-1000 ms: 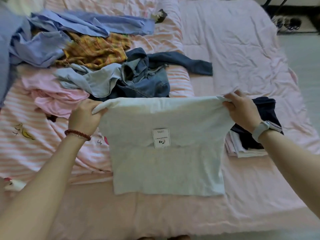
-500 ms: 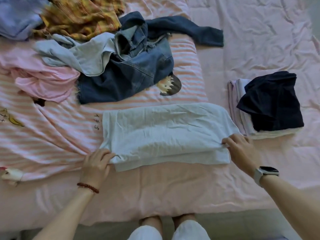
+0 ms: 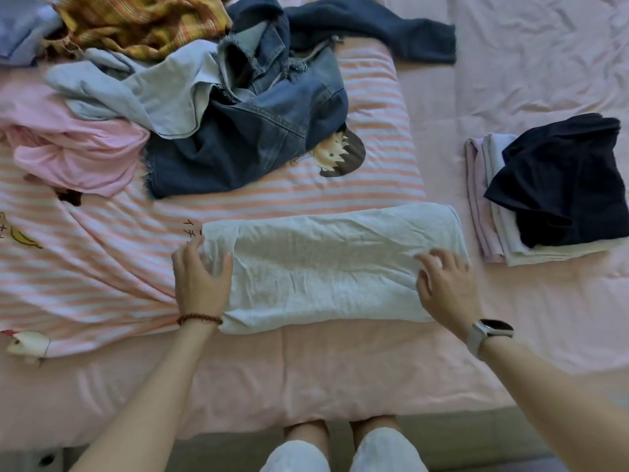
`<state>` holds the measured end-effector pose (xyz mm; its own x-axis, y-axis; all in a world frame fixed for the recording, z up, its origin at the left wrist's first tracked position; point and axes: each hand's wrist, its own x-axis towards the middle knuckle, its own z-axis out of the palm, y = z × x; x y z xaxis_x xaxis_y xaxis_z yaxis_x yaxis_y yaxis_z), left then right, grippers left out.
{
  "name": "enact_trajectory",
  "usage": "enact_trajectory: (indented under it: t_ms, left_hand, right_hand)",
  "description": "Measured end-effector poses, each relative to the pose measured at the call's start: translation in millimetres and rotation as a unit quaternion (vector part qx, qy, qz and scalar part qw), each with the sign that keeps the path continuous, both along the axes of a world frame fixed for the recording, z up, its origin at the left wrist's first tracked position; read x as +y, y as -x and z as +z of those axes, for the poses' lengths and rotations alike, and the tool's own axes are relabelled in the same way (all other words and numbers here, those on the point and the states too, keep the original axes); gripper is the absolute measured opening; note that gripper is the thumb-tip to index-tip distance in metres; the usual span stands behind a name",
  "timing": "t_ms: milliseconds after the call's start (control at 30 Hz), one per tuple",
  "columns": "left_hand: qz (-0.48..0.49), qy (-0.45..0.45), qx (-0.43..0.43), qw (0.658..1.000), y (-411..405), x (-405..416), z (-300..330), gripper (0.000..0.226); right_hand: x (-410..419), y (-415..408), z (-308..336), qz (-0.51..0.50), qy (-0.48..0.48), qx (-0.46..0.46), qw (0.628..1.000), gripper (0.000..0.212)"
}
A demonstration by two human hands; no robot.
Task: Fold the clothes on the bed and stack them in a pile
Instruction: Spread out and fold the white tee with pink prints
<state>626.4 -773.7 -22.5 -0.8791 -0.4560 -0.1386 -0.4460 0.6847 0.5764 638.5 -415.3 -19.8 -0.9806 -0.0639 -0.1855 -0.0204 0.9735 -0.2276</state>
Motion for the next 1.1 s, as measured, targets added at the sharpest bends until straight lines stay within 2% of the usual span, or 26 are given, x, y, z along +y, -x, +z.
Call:
enact_trajectory:
  t_ms: [33,100,200,267,333,400,500,567,700,733,767,800,833,867,900,933,967,1033,1100]
  left_hand:
    - [0.041,-0.032,-0.006,0.999,14.8,2.6,-1.1,0.048]
    - [0.079,-0.033,-0.031,0.996,36.9,4.1,-4.7,0.042]
    - [0.066,0.013,-0.072,0.995,50.7,-5.6,-9.2,0.021]
    - [0.048,0.025,-0.090,0.994,53.4,-13.1,-10.7,0.021]
    - [0.047,-0.001,-0.081,0.996,54.3,-18.5,-9.6,0.021]
    - [0.098,-0.070,-0.050,0.991,55.7,-27.1,-7.9,0.017]
    - [0.224,-0.206,-0.012,0.952,55.2,-44.9,-6.6,0.014]
    - [0.291,-0.256,0.005,0.922,52.9,-50.1,-7.1,0.009]
    - [0.422,-0.370,0.051,0.826,57.4,-54.0,-10.6,0.008]
    - [0.417,-0.352,0.064,0.835,56.6,-55.2,-10.0,0.007]
    - [0.380,-0.294,0.067,0.875,53.9,-54.4,-9.6,0.014]
    - [0.300,-0.188,0.057,0.933,48.7,-51.4,-10.1,0.025]
    - [0.179,-0.056,0.051,0.981,39.4,-44.3,-11.1,0.034]
    - [0.030,0.059,0.058,0.996,26.8,-32.3,-12.9,0.041]
    - [-0.111,0.142,0.070,0.981,14.2,-15.8,-15.3,0.046]
    - [-0.224,0.187,0.067,0.954,4.2,0.7,-19.8,0.050]
    - [-0.295,0.203,0.056,0.932,-1.9,15.2,-25.0,0.053]
    - [-0.326,0.210,0.009,0.922,-0.9,32.7,-36.4,0.057]
    - [-0.297,0.214,-0.037,0.930,8.3,30.6,-51.8,0.060]
  right_hand:
    - [-13.8,11.4,0.0,-0.002,0.007,0.001,1.000,0.035]
    - [-39.4,32.1,-4.5,-0.025,0.015,-0.055,0.998,0.044]
    - [-63.4,48.8,-23.1,-0.041,0.016,-0.144,0.989,0.050]
    - [-68.9,54.6,-32.8,-0.052,0.013,-0.179,0.982,0.051]
    - [-70.2,57.8,-37.4,-0.059,0.012,-0.201,0.978,0.050]
    - [-70.5,59.5,-37.7,-0.069,0.013,-0.212,0.975,0.050]
    - [-73.0,61.0,-35.6,-0.065,0.009,-0.227,0.972,0.050]
    - [-74.2,63.4,-34.8,-0.064,0.008,-0.232,0.971,0.050]
    - [-76.7,65.6,-31.6,-0.068,0.010,-0.239,0.969,0.050]
    - [-76.9,64.2,-31.1,-0.072,0.006,-0.228,0.971,0.050]
    - [-77.6,62.2,-30.7,-0.075,-0.003,-0.208,0.975,0.050]
    - [-78.8,59.8,-30.2,-0.073,-0.018,-0.182,0.981,0.050]
    - [-81.6,56.9,-29.8,-0.059,-0.039,-0.155,0.985,0.051]
    - [-86.3,53.8,-29.3,-0.034,-0.057,-0.129,0.989,0.052]
    - [-93.4,51.2,-29.3,0.002,-0.065,-0.109,0.992,0.054]
    - [-102.1,48.9,-29.8,0.044,-0.063,-0.096,0.992,0.057]
    - [-111.1,47.3,-32.0,0.088,-0.060,-0.086,0.991,0.057]
    - [-122.3,47.4,-41.7,0.148,-0.063,-0.068,0.985,0.053]
    - [-117.1,55.5,-54.6,0.133,-0.077,-0.063,0.986,0.048]
